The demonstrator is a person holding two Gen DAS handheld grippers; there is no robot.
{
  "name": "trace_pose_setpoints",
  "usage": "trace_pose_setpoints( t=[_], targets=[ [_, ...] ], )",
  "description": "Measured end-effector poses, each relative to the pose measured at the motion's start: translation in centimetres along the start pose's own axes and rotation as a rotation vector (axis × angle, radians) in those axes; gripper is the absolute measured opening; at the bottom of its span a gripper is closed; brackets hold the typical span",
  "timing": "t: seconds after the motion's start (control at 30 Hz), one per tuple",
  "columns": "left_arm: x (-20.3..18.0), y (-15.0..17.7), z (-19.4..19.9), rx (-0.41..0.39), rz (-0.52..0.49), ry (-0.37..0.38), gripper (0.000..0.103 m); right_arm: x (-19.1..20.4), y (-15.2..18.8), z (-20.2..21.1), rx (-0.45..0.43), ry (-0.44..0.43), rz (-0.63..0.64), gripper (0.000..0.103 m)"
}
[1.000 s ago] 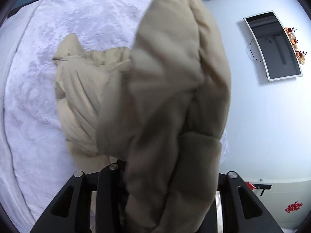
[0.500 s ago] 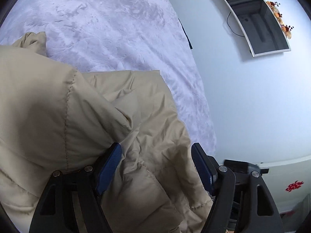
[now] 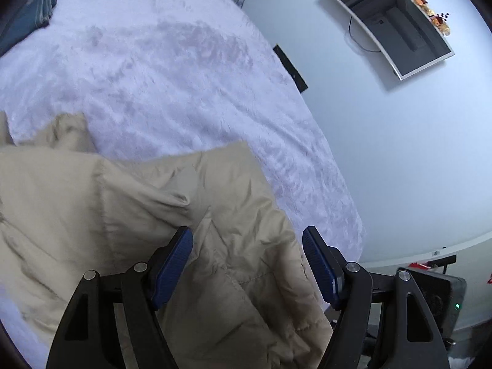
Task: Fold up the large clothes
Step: 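Fold the lifted jacket over onto itself with both tools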
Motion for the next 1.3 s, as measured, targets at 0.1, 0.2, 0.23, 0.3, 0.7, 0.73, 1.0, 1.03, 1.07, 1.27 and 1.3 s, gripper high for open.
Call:
trace_pose_setpoints(
  t=[0.1, 0.2, 0.23, 0.3, 0.7, 0.73, 1.0, 1.03, 1.07, 1.27, 1.3],
  targets=[
    [2.7, 0.3, 4.0, -0.135, 0.004, -0.139, 0.074, -0.4, -1.9, -0.9, -0.030, 0.184, 0.024, 0.017],
    [8.0, 1.2, 6.9, -0.218, 0.079, -0.300, 0.074, -0.9, -2.1, 0.0, -0.066, 0.297, 0.085, 0.012],
    [9.8, 1.4, 7.1, -0.224, 0.103, -0.349, 0.074, -1.1, -2.2, 0.4, -0.076, 0.323, 0.098, 0.012],
    [12.9, 1.6, 6.6, -0.212, 0.161, -0.399, 0.074, -1.8, -2.0, 0.9, -0.085, 0.366, 0.113, 0.012],
    [7.2, -2.0, -2.3, -0.173, 0.018, -0.430, 0.074, -9.8, -1.2, 2.3, -0.092, 0.449, -0.009, 0.012],
    [6.7, -2.1, -2.8, -0.167, 0.007, -0.439, 0.074, -10.7, -1.2, 2.1, -0.077, 0.432, -0.030, 0.015],
    [7.5, -2.3, -3.4, -0.160, 0.038, -0.446, 0.074, -11.4, -3.0, 8.8, -0.197, 0.272, -0.104, 0.052],
    [7.6, -2.3, -3.5, -0.160, 0.039, -0.445, 0.074, -10.6, -3.9, 9.7, -0.221, 0.239, -0.085, 0.058],
    [7.6, -2.3, -3.5, -0.160, 0.038, -0.446, 0.074, -9.9, -5.1, 10.1, -0.226, 0.195, -0.062, 0.061],
    [8.0, -2.1, -3.2, -0.159, 0.051, -0.444, 0.074, -7.8, -13.8, 4.3, -0.131, 0.045, -0.041, 0.067],
    [8.1, -2.1, -3.1, -0.160, 0.056, -0.446, 0.074, -7.8, -15.0, 3.0, -0.114, 0.034, -0.055, 0.066]
  ],
)
Point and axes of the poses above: each gripper's, at about its wrist camera, not at the fingertips, and z roughly against the way its jaws point, x to its left, y to its underside, the point moved 5 cm from there along -z, roughly the way its jaws point, and after that the axes turned 8 degrees about x, right-handed, at the moved point
